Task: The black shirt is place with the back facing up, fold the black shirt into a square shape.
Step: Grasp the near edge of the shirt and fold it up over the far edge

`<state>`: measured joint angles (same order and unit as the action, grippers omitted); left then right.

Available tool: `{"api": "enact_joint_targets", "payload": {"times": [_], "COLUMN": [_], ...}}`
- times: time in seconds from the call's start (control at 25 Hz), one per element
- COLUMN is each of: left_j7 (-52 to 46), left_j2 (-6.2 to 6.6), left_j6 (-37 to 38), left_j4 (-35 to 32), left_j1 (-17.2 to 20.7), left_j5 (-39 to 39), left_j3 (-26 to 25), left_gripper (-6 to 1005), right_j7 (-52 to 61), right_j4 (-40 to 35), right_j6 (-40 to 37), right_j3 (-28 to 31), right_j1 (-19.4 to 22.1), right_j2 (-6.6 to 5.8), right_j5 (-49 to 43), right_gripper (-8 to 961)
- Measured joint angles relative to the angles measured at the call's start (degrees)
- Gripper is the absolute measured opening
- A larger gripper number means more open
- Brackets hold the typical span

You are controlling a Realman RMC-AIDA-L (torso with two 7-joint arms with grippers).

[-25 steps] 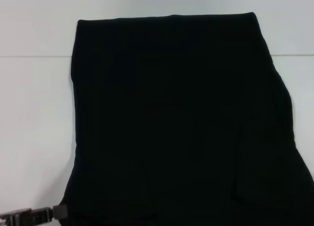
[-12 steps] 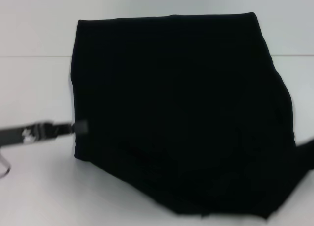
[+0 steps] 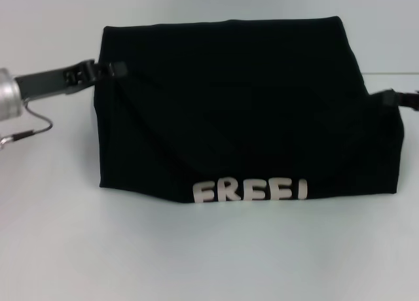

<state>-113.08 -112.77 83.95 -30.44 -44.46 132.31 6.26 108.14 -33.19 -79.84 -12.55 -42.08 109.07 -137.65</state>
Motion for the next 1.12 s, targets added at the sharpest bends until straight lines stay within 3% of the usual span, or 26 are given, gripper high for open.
{"api": "enact_joint_targets", "payload": {"times": [0.04, 0.16, 0.52, 0.96, 1.12], "left_j7": [0.98, 2.6, 5.93, 7.49, 8.18], "left_j2": [-0.08, -0.32, -0.95, -1.39, -2.11], "left_j6": [-5.28, -11.16, -25.27, -32.77, -36.67], "left_j4": [1.43, 3.19, 6.4, 7.99, 9.33], "left_j1": [-1.42, -3.35, -7.53, -8.79, -8.15], "left_j5": [-0.32, -0.6, -0.81, -0.84, -0.84], "left_j3": [0.55, 1.28, 3.75, 3.85, 3.86], "left_gripper": [53, 58, 73, 93, 100], "right_j7": [-0.05, 0.0, 0.13, -0.3, -1.25], "right_j4": [1.41, 4.14, 8.96, 11.47, 13.19], "right_j6": [3.0, 9.99, 27.06, 32.03, 34.01], "right_j3": [-0.65, -2.55, -4.67, -5.8, -6.03], "right_j1": [-1.1, -3.98, -10.27, -11.26, -11.25], "right_j2": [-0.04, 0.15, 0.82, 0.79, 1.58], "right_j5": [0.01, 0.02, 0.05, 0.67, 0.67], "right_gripper": [53, 54, 53, 54, 54]}}
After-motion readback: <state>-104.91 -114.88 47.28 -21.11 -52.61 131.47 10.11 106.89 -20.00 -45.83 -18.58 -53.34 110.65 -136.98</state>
